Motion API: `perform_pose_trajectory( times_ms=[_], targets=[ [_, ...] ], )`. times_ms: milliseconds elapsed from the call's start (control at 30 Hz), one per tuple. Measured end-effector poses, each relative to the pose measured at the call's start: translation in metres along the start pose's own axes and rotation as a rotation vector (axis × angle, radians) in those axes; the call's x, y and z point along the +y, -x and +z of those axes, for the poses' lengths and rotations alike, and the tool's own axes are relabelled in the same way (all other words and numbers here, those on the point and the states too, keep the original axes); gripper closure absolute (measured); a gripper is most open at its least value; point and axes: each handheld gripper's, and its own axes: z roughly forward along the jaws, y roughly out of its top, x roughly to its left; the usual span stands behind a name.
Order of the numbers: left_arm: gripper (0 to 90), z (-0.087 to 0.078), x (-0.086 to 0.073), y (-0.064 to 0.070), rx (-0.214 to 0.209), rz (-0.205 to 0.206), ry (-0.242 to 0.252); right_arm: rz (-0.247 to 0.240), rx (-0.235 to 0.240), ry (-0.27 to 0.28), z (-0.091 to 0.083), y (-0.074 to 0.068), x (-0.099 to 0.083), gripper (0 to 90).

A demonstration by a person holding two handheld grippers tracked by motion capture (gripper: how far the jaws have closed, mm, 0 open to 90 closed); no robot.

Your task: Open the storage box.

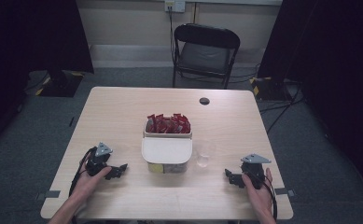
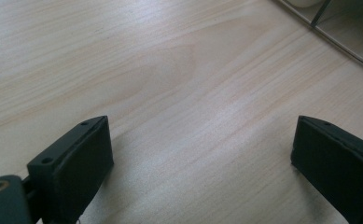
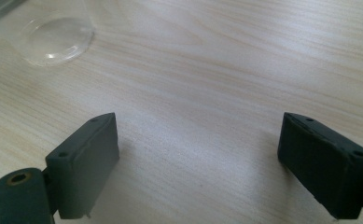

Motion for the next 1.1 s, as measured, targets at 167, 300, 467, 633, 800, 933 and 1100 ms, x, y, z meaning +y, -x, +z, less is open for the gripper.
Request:
perform_pose_trajectory(
  times_ms=[167, 300, 467, 633, 800, 933, 1100],
  targets=[
    [11.3, -0.002, 0.001, 0.000, 0.007, 0.001, -0.004, 0.007, -0.003, -0.001, 0.000, 0.000, 0.000, 11.8],
    [16.0, -0.004, 0.003, -0.001, -0.008, -0.020, -0.007, 0.011, -0.007, -0.001, 0.000, 0.000, 0.000, 11.8],
    [16.4, -0.007, 0.006, 0.002, -0.039, -0.013, 0.012, 0.012, -0.008, -0.001, 0.000, 0.000, 0.000, 11.8],
    [16.7, -0.011, 0.010, 0.007, -0.068, -0.005, 0.032, 0.012, -0.009, -0.001, 0.000, 0.000, 0.000, 11.8],
    [16.5, -0.014, 0.014, 0.014, -0.108, 0.005, 0.053, 0.013, -0.008, -0.001, 0.000, 0.000, 0.000, 11.8],
    [16.3, -0.015, 0.016, 0.018, -0.130, 0.006, 0.063, 0.011, -0.008, 0.000, 0.000, 0.000, 0.000, 11.8],
    [17.0, -0.015, 0.020, 0.026, -0.165, 0.015, 0.070, 0.013, -0.009, -0.001, 0.000, 0.000, 0.000, 11.8]
  ],
)
